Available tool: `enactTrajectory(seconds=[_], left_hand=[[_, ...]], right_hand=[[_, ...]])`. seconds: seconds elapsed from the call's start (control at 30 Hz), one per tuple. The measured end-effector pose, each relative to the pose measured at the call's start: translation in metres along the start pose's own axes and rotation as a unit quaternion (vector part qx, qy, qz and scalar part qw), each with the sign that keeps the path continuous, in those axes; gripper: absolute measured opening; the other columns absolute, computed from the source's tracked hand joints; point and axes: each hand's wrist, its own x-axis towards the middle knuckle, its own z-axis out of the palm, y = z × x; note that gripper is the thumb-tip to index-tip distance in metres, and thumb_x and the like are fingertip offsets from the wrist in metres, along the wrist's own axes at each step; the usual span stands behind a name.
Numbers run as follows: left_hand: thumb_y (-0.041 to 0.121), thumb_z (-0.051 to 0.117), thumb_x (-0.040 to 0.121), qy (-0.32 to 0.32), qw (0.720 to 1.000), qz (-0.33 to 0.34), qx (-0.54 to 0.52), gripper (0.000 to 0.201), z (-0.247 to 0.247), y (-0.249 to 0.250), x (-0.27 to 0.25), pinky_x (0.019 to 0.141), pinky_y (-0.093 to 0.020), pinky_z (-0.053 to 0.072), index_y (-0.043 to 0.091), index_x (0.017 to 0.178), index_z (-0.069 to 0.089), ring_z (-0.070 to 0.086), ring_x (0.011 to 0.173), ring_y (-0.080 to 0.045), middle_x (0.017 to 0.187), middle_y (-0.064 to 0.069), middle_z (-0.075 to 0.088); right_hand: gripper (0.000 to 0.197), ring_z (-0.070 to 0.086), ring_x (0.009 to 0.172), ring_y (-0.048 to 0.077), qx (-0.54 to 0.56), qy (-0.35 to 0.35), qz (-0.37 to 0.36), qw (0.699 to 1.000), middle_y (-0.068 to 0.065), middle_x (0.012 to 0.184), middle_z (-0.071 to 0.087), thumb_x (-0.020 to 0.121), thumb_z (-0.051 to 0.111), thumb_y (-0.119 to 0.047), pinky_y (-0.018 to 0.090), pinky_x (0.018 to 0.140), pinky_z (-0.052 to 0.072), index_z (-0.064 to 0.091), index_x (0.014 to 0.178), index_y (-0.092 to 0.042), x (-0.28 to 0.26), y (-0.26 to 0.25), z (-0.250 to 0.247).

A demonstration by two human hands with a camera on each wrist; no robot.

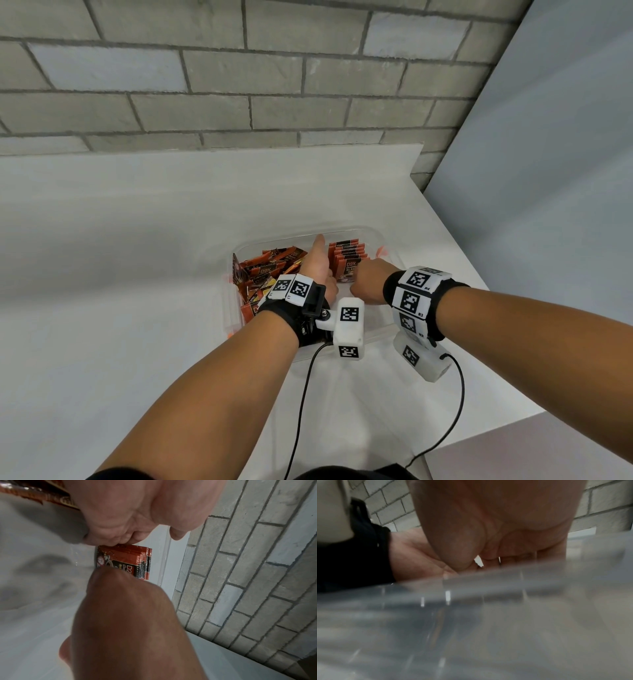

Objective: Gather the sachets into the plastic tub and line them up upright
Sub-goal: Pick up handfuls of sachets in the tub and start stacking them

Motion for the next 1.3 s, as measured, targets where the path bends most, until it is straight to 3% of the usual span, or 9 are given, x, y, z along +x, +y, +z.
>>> enactTrajectory(seconds=[0.07,0.2,0.37,0.47,0.6,0.77,0.93,1.1,1.3], left_hand=[[0.056,0.034,0.098,-0.003,1.000,-0.004,-0.003,0.075,0.001,0.000,-0.001,0.099,-0.039,0.039,-0.002,0.146,0.028,0.047,0.128,-0.032,0.143,-0.023,0.043],[0.055,0.034,0.098,-0.005,1.000,0.003,-0.001,0.075,0.002,-0.001,-0.002,0.068,-0.032,0.041,-0.003,0.145,0.029,0.054,0.118,-0.033,0.142,-0.023,0.045],[0.054,0.036,0.098,-0.012,1.000,0.008,-0.013,0.073,0.000,0.000,-0.005,0.099,-0.038,0.040,-0.002,0.145,0.030,0.051,0.124,-0.031,0.138,-0.023,0.048],[0.046,0.040,0.100,-0.024,0.999,0.041,0.018,0.057,0.004,0.008,-0.030,0.066,-0.025,0.051,0.001,0.134,0.044,0.063,0.090,-0.021,0.107,-0.018,0.064],[0.045,0.041,0.098,-0.107,0.974,0.142,0.137,0.056,-0.017,0.032,-0.078,0.104,-0.033,0.042,0.007,0.138,0.042,0.052,0.121,-0.022,0.136,-0.015,0.050],[0.036,0.045,0.098,-0.007,0.942,0.290,0.166,0.028,-0.102,0.075,-0.119,0.062,-0.025,0.049,0.017,0.108,0.062,0.068,0.073,-0.019,0.100,-0.008,0.072],[0.026,0.057,0.093,0.153,0.933,0.250,0.208,0.013,-0.179,0.069,-0.106,0.053,-0.025,0.037,0.020,0.100,0.067,0.056,0.059,-0.016,0.098,-0.010,0.066],[0.027,0.065,0.089,0.102,0.949,0.164,0.249,0.023,-0.180,0.036,-0.094,0.056,-0.027,0.052,0.018,0.110,0.062,0.067,0.068,-0.023,0.101,-0.012,0.069],[0.005,0.069,0.084,0.094,0.957,0.178,0.208,0.032,-0.173,0.023,-0.088,0.050,-0.024,0.053,0.016,0.111,0.056,0.065,0.065,-0.027,0.094,-0.016,0.067]], right_hand=[[0.032,0.040,0.056,0.013,0.016,0.006,0.006,1.000,0.003,0.065,0.043,0.092,0.045,-0.013,0.022,0.048,0.028,0.038,0.061,-0.010,0.000,0.000,-0.001],[0.019,0.053,0.075,0.021,0.046,0.026,0.007,0.999,0.007,0.082,0.054,0.093,0.045,-0.013,0.022,0.058,0.040,0.045,0.074,-0.007,-0.001,0.000,-0.003],[0.025,0.052,0.081,0.022,0.050,0.031,-0.011,0.998,0.009,0.090,0.056,0.094,0.042,-0.015,0.027,0.083,0.044,0.044,0.069,-0.010,-0.005,0.002,-0.005],[0.020,0.055,0.074,0.019,0.128,0.040,-0.022,0.991,0.006,0.085,0.061,0.092,0.047,-0.017,0.022,0.061,0.043,0.059,0.079,-0.007,-0.015,0.008,-0.017],[0.012,0.061,0.073,0.017,0.361,0.047,-0.016,0.931,0.005,0.089,0.068,0.089,0.055,-0.017,0.023,0.053,0.048,0.066,0.092,-0.013,-0.037,0.026,-0.046],[0.010,0.060,0.079,0.019,0.481,0.056,-0.021,0.875,0.005,0.094,0.066,0.090,0.058,-0.014,0.031,0.062,0.055,0.063,0.098,-0.013,-0.057,0.045,-0.065],[0.005,0.057,0.084,0.016,0.410,0.011,-0.026,0.912,0.002,0.095,0.060,0.090,0.060,-0.016,0.030,0.064,0.055,0.061,0.095,-0.016,-0.052,0.022,-0.043],[0.043,0.055,0.101,0.019,0.247,-0.075,-0.070,0.964,-0.001,0.119,0.050,0.087,0.066,-0.033,0.032,0.074,0.057,0.052,0.125,-0.019,-0.045,-0.020,-0.016],[0.067,0.057,0.101,0.022,0.140,-0.094,-0.115,0.979,0.004,0.131,0.047,0.083,0.071,-0.034,0.034,0.076,0.058,0.038,0.140,-0.021,-0.045,-0.052,-0.008]])
